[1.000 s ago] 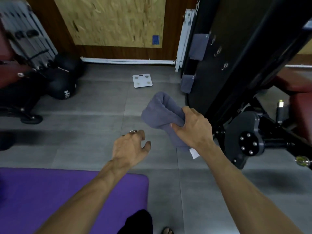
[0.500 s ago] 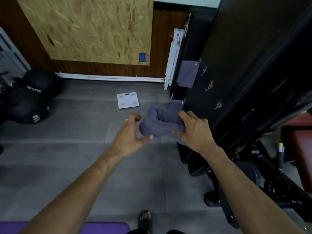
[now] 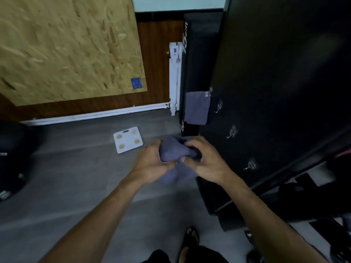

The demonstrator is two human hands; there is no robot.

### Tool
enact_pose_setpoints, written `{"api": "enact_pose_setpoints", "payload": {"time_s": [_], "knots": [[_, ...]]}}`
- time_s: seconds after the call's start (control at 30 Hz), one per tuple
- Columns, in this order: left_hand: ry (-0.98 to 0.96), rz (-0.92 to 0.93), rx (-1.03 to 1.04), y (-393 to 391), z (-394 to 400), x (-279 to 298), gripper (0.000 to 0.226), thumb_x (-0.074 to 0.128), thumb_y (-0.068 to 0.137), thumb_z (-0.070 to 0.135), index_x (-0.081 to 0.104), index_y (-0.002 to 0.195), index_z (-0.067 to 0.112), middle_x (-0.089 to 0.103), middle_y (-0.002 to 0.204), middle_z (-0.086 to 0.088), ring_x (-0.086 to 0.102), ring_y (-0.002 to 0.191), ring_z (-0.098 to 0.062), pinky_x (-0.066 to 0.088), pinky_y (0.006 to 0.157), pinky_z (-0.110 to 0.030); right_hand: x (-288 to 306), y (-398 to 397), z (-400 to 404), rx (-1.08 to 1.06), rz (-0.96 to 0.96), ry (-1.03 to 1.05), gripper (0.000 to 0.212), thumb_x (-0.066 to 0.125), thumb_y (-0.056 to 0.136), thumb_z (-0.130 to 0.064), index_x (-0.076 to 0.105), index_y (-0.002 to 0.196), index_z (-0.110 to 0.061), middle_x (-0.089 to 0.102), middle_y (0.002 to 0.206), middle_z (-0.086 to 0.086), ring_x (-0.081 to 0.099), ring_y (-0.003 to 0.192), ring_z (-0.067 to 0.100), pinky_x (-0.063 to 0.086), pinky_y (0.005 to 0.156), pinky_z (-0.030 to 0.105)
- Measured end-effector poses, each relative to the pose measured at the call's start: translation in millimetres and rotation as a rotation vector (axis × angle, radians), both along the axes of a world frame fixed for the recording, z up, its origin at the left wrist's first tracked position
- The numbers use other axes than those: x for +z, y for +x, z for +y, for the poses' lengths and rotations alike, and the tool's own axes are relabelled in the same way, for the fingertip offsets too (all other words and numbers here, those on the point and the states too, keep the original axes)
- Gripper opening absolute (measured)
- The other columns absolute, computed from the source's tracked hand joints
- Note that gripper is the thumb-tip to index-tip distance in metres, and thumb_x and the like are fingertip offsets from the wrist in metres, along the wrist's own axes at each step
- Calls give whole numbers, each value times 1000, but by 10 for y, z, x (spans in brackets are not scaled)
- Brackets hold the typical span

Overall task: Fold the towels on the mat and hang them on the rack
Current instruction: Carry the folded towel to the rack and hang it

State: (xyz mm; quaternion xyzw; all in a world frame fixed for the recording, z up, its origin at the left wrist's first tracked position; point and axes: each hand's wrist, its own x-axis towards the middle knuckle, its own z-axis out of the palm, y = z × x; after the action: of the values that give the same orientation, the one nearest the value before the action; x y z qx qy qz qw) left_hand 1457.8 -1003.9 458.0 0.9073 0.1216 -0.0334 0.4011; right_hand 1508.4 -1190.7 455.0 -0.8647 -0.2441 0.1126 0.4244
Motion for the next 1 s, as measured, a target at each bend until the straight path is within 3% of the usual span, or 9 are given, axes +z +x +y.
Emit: {"api": "enact_pose_setpoints", "payload": {"time_s": [0.1, 0.17, 0.23, 0.33, 0.47, 0.57, 0.67, 0.8, 1.0], "knots": [[-94, 60, -16, 528, -6, -25, 54, 85, 69, 33, 56, 112, 19, 66, 105, 4, 63, 97, -12, 50, 77, -24, -94, 425, 93, -78, 131, 131, 6, 65, 85, -22, 63, 90, -20, 64, 85, -1, 60, 81, 15, 49, 78, 36], [-273, 52, -117, 831, 12, 1, 50, 82, 75, 30, 51, 114, 29, 62, 108, 13, 60, 100, 0, 48, 79, -14, -137, 686, 118, -175, 141, 174, 17, 61, 83, -28, 62, 88, -11, 63, 82, 9, 59, 79, 27, 49, 76, 44], [-536, 91, -204, 1187, 72, -22, 44, 62, 93, 17, 40, 126, 36, 55, 117, 17, 57, 103, -2, 46, 80, -7, -199, 938, 118, -246, 152, 214, 17, 59, 82, -24, 61, 86, -8, 60, 79, 9, 54, 74, 21, 47, 73, 38], [-723, 306, -256, 1833, 183, -163, 46, 40, 100, 3, 42, 133, 35, 59, 112, -5, 61, 77, -13, 49, 61, -19, -329, 1276, 113, -358, 191, 248, 5, 61, 86, -10, 65, 90, -9, 62, 82, 8, 54, 79, 9, 46, 75, 31], [-515, 477, -632, 2612, 318, -363, 37, 55, 96, 8, 49, 124, 31, 65, 106, -12, 65, 89, -27, 55, 73, -37, -499, 1561, 141, -535, 234, 276, 18, 61, 89, 2, 68, 94, -13, 67, 87, -4, 58, 83, 3, 47, 78, 23], [-291, 352, -864, 3076, 374, -498, 39, 77, 75, 33, 59, 108, 24, 65, 97, -13, 63, 87, -16, 53, 83, -45, -582, 1641, 201, -700, 280, 318, 20, 60, 88, 6, 69, 95, -11, 69, 88, -4, 61, 84, 4, 50, 77, 21], [-75, 260, -1014, 3457, 289, -700, 52, 69, 60, 59, 58, 102, 29, 57, 109, 1, 56, 103, -9, 46, 93, -29, -712, 1685, 276, -856, 294, 392, 15, 62, 89, 3, 69, 95, -9, 70, 89, 1, 63, 85, 8, 51, 77, 22], [-336, 553, -915, 3732, 36, -779, 9, 62, 91, 18, 62, 99, 22, 65, 103, 4, 56, 101, -9, 42, 87, -18, -901, 1714, 373, -1166, 297, 550, 14, 65, 88, 0, 69, 92, -13, 72, 86, -4, 65, 81, 4, 50, 76, 21], [-651, 628, -658, 4008, -256, -1050, 21, 57, 92, 4, 70, 84, 18, 71, 88, -2, 63, 95, -17, 47, 93, -31, -1137, 1904, 483, -1444, 297, 711, 12, 67, 88, -5, 69, 99, -7, 74, 93, 8, 68, 86, 16, 56, 83, 33]]}}
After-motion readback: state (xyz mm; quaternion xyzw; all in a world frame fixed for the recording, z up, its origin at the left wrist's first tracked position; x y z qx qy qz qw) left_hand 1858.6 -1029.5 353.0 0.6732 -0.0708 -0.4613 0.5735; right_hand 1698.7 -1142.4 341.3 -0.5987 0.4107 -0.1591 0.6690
